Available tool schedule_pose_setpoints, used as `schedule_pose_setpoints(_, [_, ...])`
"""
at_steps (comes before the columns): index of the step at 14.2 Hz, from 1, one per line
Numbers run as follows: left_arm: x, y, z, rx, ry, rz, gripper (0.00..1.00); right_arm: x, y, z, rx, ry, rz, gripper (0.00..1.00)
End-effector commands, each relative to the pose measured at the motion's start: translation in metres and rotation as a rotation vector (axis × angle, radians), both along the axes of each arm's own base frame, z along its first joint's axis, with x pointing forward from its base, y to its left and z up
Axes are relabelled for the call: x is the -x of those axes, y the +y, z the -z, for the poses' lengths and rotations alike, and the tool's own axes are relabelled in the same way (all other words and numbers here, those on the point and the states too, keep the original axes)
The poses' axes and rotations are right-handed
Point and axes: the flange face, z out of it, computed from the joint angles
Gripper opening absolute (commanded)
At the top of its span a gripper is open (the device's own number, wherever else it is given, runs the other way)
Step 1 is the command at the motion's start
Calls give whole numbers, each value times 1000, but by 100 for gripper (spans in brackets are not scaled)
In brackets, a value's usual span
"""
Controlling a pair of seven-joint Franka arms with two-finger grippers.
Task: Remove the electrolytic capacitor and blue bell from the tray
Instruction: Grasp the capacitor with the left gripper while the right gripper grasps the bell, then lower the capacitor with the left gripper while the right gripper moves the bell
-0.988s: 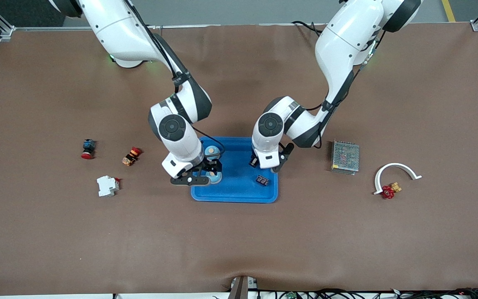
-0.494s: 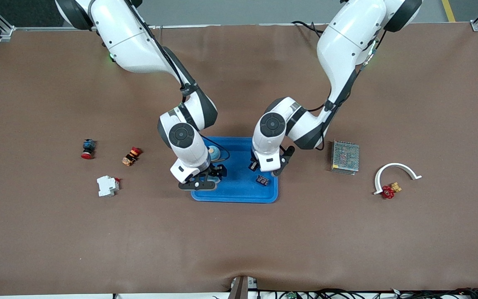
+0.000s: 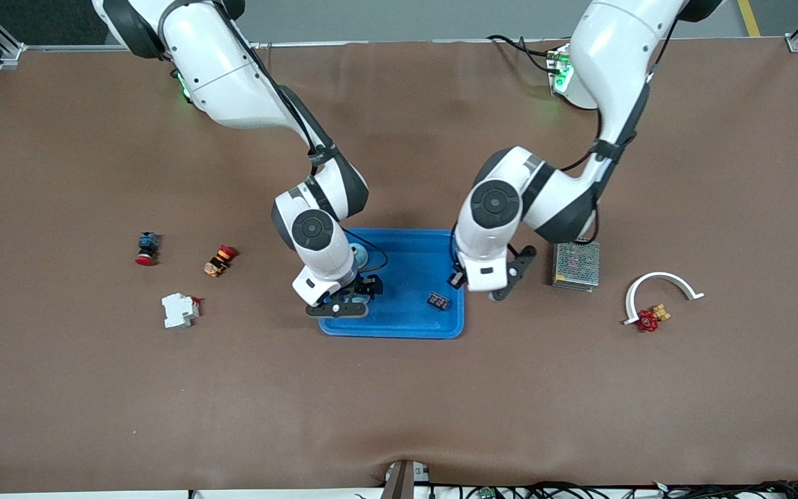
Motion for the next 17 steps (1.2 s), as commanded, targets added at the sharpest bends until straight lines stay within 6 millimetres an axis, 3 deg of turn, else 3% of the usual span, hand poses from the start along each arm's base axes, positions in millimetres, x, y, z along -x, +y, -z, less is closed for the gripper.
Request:
schedule_pose_setpoints(1, [-4, 36, -17, -43, 25, 48, 0, 1, 9, 6, -1, 0, 9, 100])
schedule_pose_setpoints(6, [-8, 123, -31, -73, 82, 139, 0, 5, 12, 12, 3, 4, 0, 100])
schedule_pose_setpoints(10, [-5, 208, -22, -74, 144, 210, 0, 5, 11, 15, 6, 6, 0, 100])
schedule_pose_setpoints(11, [-2, 221, -19, -73, 159, 222, 0, 5, 11, 15, 6, 6, -1, 98])
schedule_pose_setpoints(17, [15, 315, 24, -112, 234, 264, 0, 5, 11, 16, 6, 6, 0, 50])
